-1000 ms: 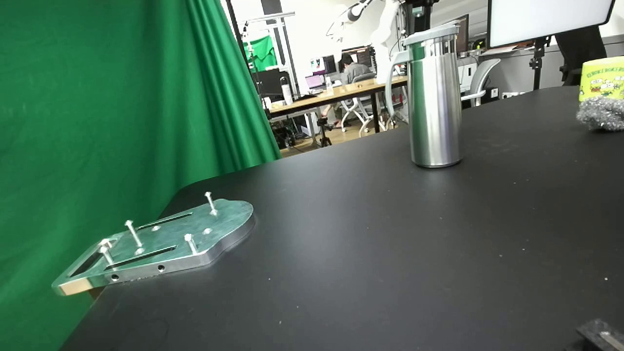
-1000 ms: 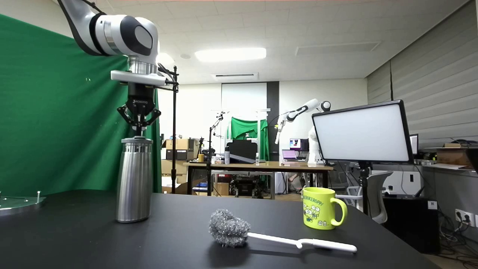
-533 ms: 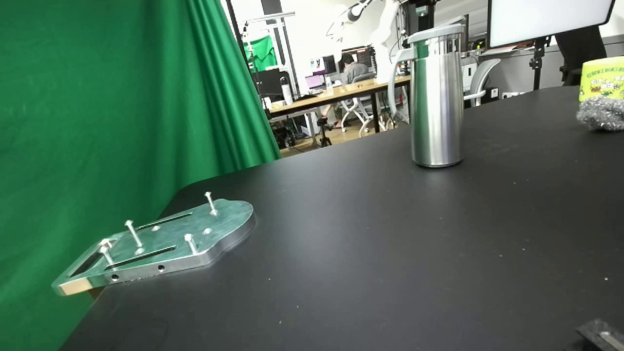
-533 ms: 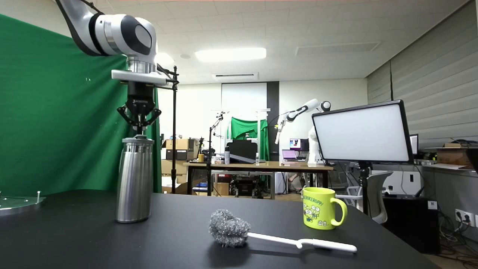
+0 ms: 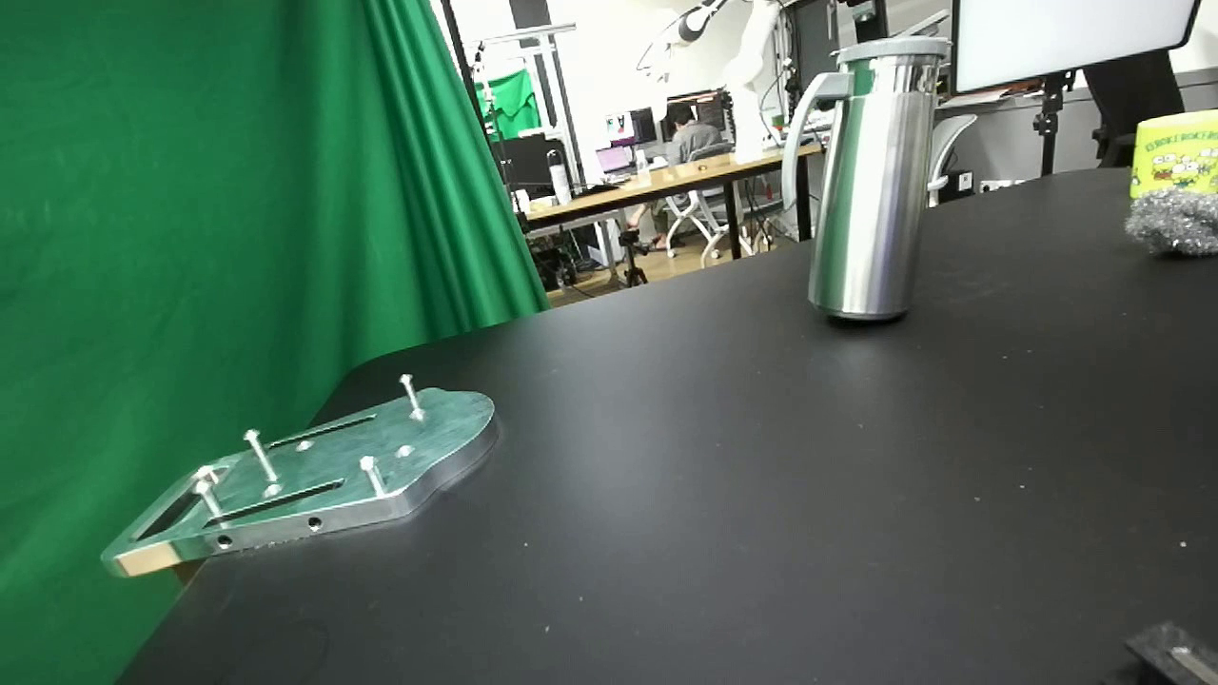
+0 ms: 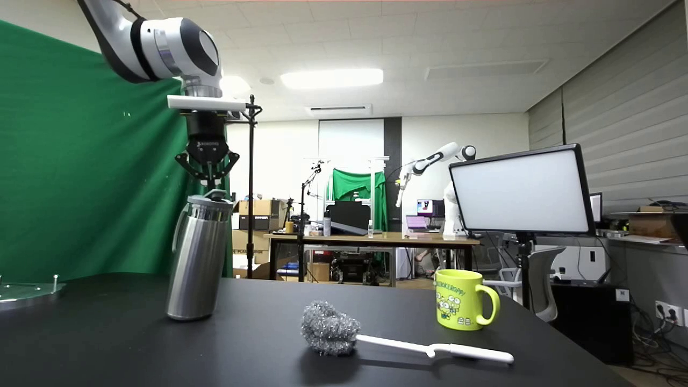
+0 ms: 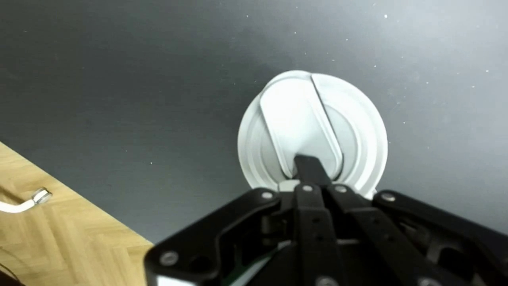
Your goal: Open the jar
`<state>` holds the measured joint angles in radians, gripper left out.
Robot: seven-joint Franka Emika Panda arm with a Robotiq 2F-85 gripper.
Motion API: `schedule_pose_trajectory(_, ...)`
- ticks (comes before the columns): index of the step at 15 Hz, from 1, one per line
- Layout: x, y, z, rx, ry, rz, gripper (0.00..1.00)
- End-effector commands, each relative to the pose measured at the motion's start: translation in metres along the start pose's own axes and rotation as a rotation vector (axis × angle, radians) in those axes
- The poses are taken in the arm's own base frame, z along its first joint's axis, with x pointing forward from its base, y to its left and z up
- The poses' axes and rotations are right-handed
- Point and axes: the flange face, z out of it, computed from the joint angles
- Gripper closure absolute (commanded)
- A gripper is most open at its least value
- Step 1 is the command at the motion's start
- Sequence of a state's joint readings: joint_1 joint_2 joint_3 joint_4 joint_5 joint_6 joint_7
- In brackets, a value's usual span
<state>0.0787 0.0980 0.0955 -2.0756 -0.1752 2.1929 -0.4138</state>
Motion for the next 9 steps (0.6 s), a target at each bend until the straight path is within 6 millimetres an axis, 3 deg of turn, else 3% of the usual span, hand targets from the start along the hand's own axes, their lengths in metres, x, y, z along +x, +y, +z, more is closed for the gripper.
schedule_pose_trajectory(1, 0.001, -0.006, 0.044, 0.012, -0.099, 0.002, 1.00)
schedule_pose_trajectory(9, 0.025, -0.028, 0.026, 0.059, -0.040, -0.015, 1.00)
